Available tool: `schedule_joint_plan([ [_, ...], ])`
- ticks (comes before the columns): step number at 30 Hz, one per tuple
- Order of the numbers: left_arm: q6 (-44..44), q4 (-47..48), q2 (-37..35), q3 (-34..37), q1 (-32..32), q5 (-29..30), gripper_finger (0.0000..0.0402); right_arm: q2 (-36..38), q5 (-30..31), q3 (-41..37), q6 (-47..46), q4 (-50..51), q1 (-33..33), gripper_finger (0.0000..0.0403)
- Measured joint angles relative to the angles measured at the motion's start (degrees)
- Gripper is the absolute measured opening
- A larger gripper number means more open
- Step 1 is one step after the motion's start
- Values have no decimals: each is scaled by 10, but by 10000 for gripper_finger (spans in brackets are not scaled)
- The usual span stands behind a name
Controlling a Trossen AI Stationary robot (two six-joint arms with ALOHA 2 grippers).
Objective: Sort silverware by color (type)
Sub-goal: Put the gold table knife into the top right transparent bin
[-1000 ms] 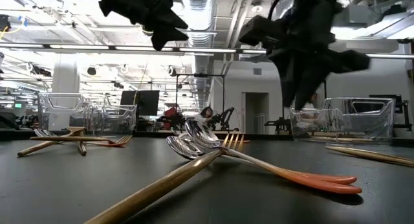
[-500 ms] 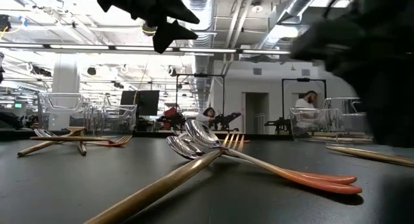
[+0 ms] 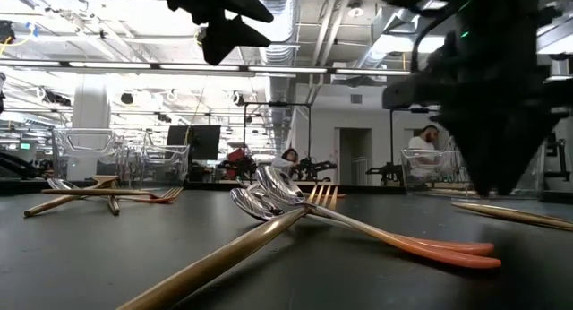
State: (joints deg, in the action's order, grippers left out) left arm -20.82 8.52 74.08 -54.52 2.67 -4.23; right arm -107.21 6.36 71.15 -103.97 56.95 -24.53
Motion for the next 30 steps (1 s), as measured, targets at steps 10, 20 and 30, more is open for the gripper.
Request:
schedule_joint_plan([
  [10,0,41,0,0,-21,27,169,3,-32,-56,-6,-80,-3,107],
  [20,72,55,0,0,-15,71,169,3,-41,-56,63,-75,11,12],
  [30,139,33,0,0,52,28,169,41,-12,-26,75,-6,17,3],
])
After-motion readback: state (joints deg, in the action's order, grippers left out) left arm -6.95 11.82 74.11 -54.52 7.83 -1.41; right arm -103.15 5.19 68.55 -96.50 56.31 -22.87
